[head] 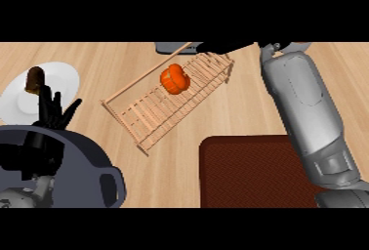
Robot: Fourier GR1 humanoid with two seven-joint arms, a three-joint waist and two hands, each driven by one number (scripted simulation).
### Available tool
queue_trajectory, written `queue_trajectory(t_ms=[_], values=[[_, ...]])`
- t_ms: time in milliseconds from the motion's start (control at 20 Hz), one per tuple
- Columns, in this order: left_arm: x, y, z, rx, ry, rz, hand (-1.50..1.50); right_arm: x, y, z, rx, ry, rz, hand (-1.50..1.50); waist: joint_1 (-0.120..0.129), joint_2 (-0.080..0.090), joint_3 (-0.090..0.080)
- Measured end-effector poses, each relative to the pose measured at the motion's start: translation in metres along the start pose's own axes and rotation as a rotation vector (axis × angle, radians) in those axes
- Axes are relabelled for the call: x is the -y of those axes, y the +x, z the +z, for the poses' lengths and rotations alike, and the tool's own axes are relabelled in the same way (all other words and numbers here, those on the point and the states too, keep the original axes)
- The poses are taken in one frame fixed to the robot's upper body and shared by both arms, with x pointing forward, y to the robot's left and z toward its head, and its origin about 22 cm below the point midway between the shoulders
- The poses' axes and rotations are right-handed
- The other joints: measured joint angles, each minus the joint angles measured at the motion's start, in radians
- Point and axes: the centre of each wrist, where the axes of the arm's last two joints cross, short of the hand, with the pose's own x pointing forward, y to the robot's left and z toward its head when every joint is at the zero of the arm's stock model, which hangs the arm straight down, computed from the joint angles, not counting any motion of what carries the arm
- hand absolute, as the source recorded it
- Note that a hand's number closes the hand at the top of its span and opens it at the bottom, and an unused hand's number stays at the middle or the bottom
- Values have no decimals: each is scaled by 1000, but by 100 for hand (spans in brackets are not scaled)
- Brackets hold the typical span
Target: Pick the squash from the tray and place it in the tiered shelf
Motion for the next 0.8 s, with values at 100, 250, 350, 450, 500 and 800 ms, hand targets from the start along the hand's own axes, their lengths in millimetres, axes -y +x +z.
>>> queue_trajectory(t_ms=[100, 250, 350, 450, 500, 800], values=[[-2, -3, 0, -1, 8, -2, 0, 25, -4, 3, -37, -23, -7, -150, -5, -1, 0], [4, -5, 3, 4, 7, 3, 0, 70, -14, 7, -66, -60, -10, -150, -2, 1, 0], [0, -7, 4, -4, 6, 8, 0, 99, -16, 12, -76, -63, -10, -150, -2, 1, 0], [-3, -5, 2, -5, 9, 5, 0, 127, -22, 18, -85, -64, -18, -150, 0, 2, 0], [-3, -1, 0, 0, 6, 4, 0, 140, -24, 20, -88, -60, -22, -150, 2, 3, 0], [3, -3, -1, 3, -1, 9, 0, 192, -43, 38, -68, -31, -35, -150, 7, 5, 0]])
